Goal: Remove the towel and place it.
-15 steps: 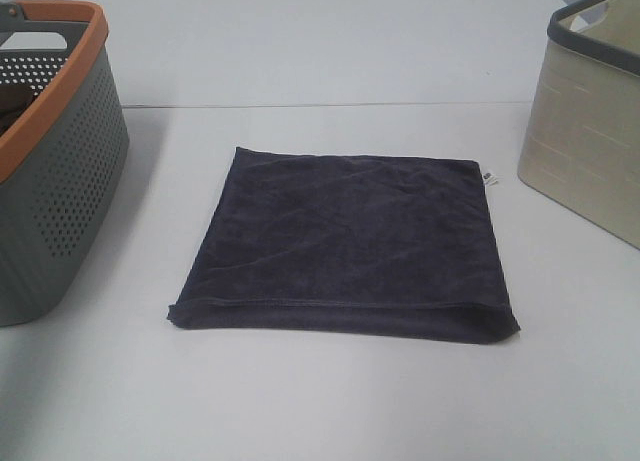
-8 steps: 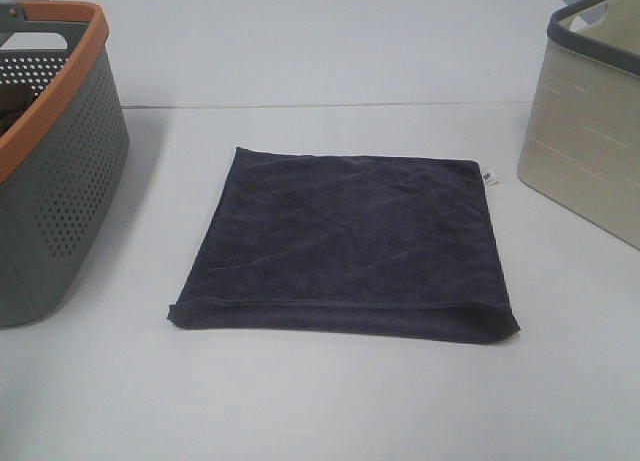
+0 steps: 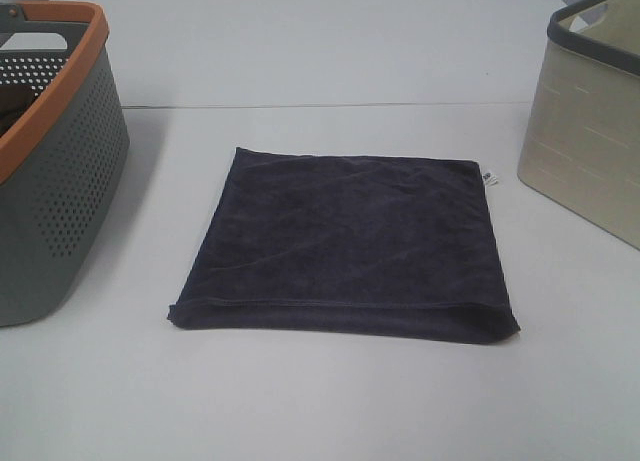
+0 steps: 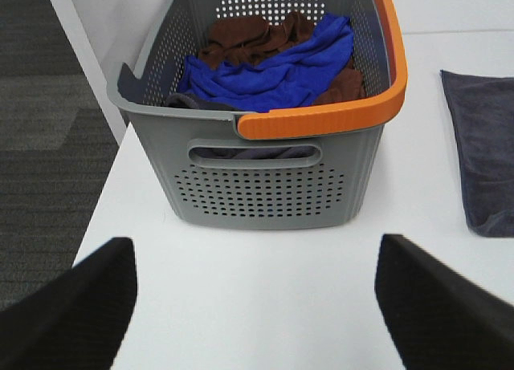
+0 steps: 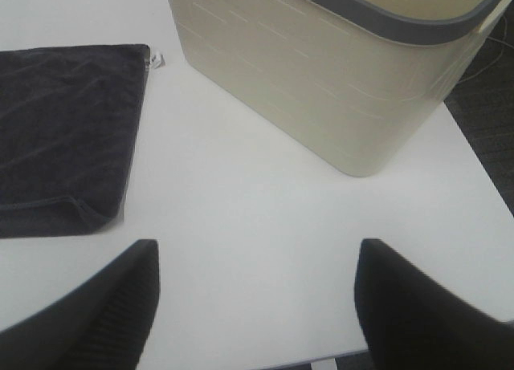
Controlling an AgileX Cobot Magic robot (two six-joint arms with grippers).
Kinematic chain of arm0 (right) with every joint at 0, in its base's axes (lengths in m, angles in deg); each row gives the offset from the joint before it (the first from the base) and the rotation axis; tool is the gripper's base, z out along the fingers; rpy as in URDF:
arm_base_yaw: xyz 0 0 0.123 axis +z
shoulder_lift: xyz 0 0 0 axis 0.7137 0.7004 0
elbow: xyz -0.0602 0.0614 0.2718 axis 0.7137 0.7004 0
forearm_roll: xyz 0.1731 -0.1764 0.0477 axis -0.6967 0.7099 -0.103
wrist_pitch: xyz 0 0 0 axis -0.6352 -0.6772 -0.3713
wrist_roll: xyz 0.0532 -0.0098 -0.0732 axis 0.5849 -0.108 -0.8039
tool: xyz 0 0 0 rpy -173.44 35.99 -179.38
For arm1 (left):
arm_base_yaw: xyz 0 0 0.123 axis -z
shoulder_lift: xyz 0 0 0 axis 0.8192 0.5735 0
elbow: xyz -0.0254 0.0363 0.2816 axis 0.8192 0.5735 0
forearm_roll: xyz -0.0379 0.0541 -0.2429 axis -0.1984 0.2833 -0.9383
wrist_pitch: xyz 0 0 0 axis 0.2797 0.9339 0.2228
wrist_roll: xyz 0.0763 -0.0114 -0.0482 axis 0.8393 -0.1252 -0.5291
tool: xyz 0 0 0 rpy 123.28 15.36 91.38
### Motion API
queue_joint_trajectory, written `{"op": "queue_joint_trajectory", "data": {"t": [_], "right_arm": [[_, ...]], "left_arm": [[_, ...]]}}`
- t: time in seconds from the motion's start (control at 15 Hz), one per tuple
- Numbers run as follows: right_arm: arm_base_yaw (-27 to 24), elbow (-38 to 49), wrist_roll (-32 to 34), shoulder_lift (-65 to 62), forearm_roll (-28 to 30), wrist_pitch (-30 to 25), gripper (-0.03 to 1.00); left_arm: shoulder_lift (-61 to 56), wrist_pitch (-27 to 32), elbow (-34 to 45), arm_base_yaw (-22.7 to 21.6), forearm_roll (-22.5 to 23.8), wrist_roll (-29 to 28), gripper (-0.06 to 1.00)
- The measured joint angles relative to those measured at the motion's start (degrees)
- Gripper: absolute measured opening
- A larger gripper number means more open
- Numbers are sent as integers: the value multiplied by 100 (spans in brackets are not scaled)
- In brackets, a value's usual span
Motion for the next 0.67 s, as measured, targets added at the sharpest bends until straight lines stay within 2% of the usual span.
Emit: {"op": "queue_joint_trajectory", "data": {"t": [0.4, 0.53, 0.67], "right_arm": [[0, 516, -40, -665, -350, 126, 61], [0, 527, -57, -665, -350, 183, 61], [0, 607, -103, -665, -350, 264, 61]], "left_arm": [[-212, 69, 659, 0, -17, 6, 77], [-212, -115, 768, 0, -80, 17, 77], [-212, -430, 917, 0, -338, 69, 77]]}}
